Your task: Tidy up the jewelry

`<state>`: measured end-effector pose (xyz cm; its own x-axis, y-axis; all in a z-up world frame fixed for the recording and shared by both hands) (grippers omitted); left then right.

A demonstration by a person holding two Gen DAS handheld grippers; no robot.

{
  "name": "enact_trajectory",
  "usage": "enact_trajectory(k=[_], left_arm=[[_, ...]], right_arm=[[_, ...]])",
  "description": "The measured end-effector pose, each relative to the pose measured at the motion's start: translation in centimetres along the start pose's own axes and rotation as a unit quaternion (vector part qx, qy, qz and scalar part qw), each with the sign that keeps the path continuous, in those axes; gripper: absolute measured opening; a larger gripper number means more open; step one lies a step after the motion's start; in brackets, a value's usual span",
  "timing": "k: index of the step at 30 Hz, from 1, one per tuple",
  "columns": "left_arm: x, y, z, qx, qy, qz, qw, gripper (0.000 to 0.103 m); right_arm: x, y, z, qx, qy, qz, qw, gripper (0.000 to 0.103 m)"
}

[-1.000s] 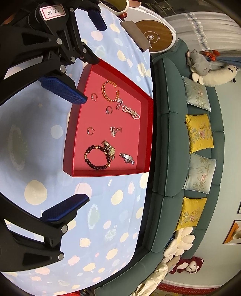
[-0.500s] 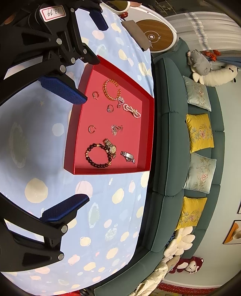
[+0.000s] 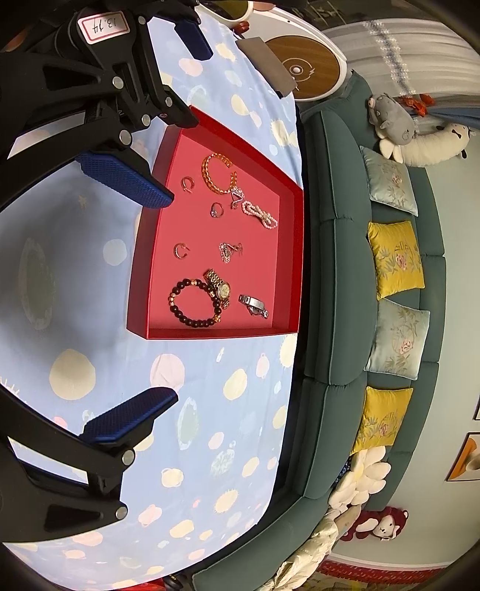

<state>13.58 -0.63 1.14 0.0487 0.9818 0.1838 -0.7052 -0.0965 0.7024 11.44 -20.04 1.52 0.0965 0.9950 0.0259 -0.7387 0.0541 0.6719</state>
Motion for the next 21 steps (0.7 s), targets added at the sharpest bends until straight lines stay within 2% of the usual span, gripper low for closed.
enact_trajectory(k=[21], left_arm=[[-0.39,-0.05,-0.1,0.003,-0.002,-0.003,1.0,0.085]], right_arm=[[-0.38,0.22,0.15,-0.007,0.001,-0.001,1.0,0.095]])
Point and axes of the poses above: each gripper's, at about its wrist camera, not at the fingertips, and y roughly against the way its jaws point, x to its left, z to its top, the point moved 6 cm from there along -y, roughly the way its jaws point, and after that the axes turned 2 degrees about -y, right-handed, at the moved point
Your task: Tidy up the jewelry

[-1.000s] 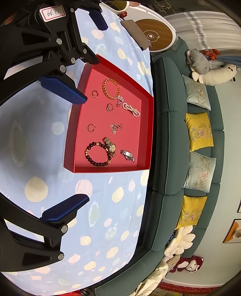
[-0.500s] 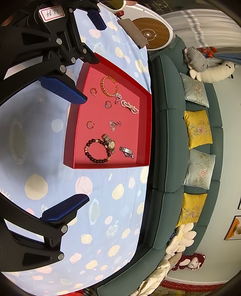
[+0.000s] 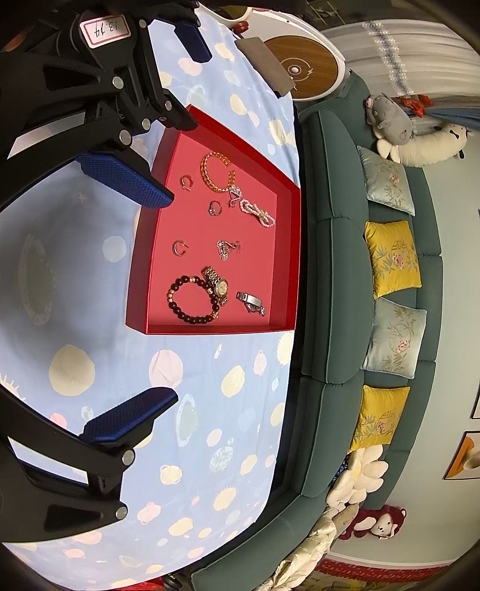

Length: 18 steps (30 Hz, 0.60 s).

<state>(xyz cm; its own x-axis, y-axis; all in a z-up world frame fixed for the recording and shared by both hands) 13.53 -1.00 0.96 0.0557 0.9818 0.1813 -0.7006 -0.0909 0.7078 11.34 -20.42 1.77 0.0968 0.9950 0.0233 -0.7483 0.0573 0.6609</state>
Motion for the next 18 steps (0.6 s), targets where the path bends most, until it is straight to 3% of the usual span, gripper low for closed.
enact_trajectory(k=[6,11,18], left_arm=[[-0.28,-0.08,-0.05,0.006,-0.001,-0.015,0.9999,0.085],[-0.55,0.15,-0.21,-0.005,-0.011,0.001,0.9999,0.086],[-0.67,0.05,-0.21,-0.003,-0.011,-0.006,0.9999,0.086]], right_arm=[[-0.24,-0.1,-0.06,0.001,-0.005,0.001,1.0,0.096],[-0.37,-0.15,-0.29,0.003,-0.004,-0.001,1.0,0.096],[-0.5,-0.2,-0.54,0.006,-0.006,0.0,1.0,0.096]])
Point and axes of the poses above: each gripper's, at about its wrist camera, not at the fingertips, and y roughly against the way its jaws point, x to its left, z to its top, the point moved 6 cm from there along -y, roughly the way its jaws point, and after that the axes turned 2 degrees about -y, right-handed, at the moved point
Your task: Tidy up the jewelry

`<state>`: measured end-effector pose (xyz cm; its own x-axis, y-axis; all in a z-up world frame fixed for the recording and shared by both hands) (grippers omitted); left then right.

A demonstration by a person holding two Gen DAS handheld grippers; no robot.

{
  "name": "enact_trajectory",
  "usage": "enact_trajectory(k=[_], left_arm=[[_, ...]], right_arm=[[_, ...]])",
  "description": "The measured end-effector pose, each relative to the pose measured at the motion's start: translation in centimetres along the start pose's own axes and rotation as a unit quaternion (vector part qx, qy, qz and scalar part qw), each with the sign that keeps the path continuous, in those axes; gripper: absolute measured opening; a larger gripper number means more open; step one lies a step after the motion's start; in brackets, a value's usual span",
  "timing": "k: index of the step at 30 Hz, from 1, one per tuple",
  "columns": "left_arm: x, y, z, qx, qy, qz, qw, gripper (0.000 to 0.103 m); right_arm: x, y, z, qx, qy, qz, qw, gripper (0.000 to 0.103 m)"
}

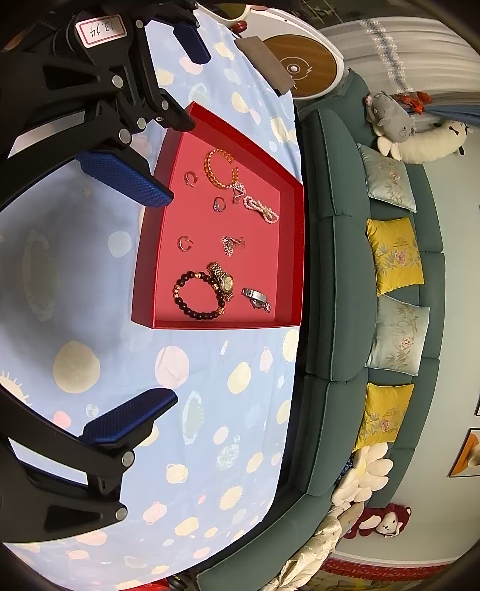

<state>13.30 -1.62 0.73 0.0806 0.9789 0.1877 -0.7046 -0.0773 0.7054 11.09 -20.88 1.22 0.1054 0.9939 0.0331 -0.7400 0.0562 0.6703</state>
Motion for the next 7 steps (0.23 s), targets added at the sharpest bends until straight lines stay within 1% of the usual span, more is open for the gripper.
enact_trajectory(k=[7], left_arm=[[-0.16,-0.17,-0.11,0.0,0.003,-0.01,0.9999,0.086]], right_arm=[[-0.12,0.03,-0.11,0.0,-0.001,0.0,1.0,0.096]])
Point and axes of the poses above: each gripper's, at about its wrist camera, not at the fingertips, and y roughly against the way its jaws point, x to its left, z to its top, the point moved 6 cm from there along -y, roughly the way its jaws point, and after that the axes turned 2 degrees about -y, right-handed, at the moved point
